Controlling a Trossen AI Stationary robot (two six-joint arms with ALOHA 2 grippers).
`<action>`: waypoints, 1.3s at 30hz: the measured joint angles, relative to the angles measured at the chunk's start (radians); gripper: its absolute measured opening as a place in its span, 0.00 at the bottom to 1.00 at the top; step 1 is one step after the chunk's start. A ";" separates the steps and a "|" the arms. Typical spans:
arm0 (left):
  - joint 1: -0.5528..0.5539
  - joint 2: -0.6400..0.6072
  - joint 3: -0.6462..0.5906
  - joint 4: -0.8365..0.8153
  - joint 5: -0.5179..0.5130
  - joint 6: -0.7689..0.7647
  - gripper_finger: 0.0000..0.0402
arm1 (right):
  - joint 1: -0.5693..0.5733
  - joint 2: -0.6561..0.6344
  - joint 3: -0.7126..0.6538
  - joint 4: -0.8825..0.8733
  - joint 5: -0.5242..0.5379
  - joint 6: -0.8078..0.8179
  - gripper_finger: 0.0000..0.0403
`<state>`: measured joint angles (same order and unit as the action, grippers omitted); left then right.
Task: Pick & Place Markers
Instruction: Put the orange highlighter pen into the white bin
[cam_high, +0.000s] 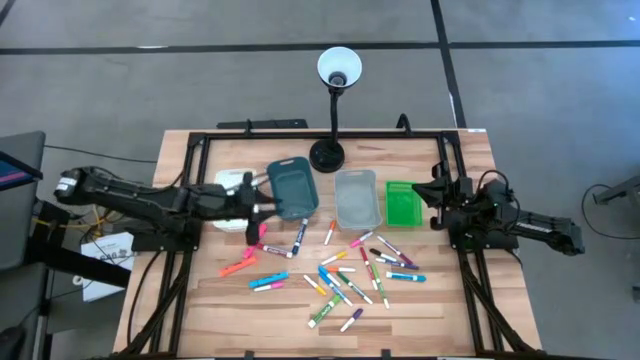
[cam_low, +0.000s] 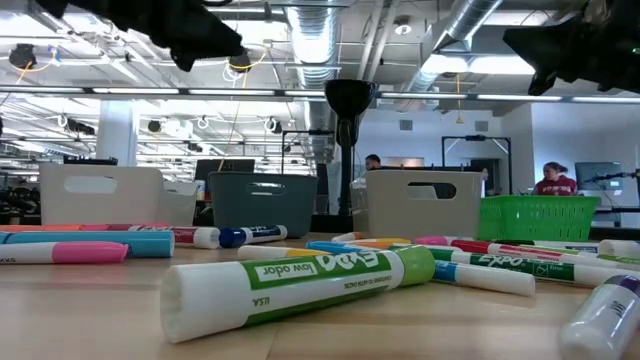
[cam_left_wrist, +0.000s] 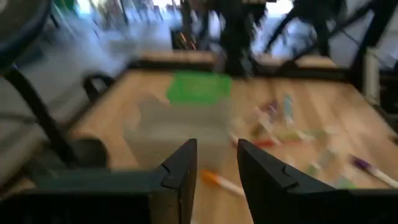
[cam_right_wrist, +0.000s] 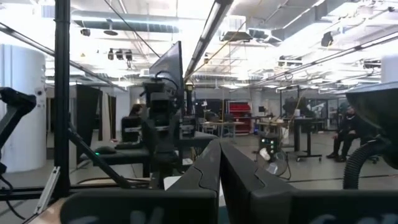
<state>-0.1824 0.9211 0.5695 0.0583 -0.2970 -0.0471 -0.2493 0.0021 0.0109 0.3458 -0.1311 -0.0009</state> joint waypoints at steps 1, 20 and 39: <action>-0.026 0.007 0.013 -0.034 0.000 -0.047 0.28 | 0.000 0.000 0.000 0.000 0.000 0.000 0.00; -0.499 0.164 0.023 -0.607 -0.014 -0.949 0.27 | -0.002 0.000 0.000 0.000 0.000 -0.007 0.00; -0.512 0.479 0.022 -0.634 0.067 -1.008 0.27 | -0.002 0.000 0.000 0.000 0.001 -0.007 0.00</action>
<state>-0.6941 1.4003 0.5919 -0.5762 -0.2302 -1.0555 -0.2509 0.0021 0.0109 0.3454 -0.1303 -0.0078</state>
